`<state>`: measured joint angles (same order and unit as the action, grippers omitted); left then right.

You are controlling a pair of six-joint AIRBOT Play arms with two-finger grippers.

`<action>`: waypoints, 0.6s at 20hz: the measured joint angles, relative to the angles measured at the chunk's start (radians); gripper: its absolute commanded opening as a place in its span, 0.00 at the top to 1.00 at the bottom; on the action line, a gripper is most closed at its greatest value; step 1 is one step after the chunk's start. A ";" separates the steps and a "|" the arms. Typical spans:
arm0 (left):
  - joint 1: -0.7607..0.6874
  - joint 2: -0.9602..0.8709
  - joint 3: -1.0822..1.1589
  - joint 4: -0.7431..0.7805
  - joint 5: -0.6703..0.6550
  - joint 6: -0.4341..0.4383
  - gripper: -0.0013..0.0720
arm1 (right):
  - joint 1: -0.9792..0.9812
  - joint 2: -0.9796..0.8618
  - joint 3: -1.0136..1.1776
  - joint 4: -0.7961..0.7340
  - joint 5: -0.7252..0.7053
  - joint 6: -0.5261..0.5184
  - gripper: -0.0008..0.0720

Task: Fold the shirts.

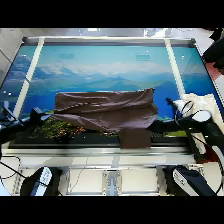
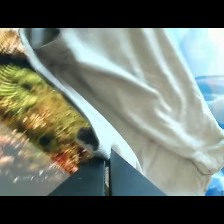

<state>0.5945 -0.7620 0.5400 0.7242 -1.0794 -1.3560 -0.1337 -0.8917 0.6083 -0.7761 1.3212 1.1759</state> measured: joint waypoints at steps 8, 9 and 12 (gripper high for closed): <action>-0.061 -0.100 0.167 0.042 0.072 0.135 0.97 | 0.003 -0.065 0.283 -0.032 -0.213 0.064 0.97; -0.083 -0.142 0.198 0.061 0.100 0.142 0.97 | 0.003 -0.110 0.318 -0.034 -0.241 0.067 0.97; -0.183 -0.305 0.319 0.114 0.167 0.153 0.97 | 0.021 -0.280 0.436 -0.022 -0.302 0.071 0.97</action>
<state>0.4110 -1.0672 0.8585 0.8387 -0.9127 -1.2034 -0.1131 -1.1717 1.0439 -0.7982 1.0195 1.2465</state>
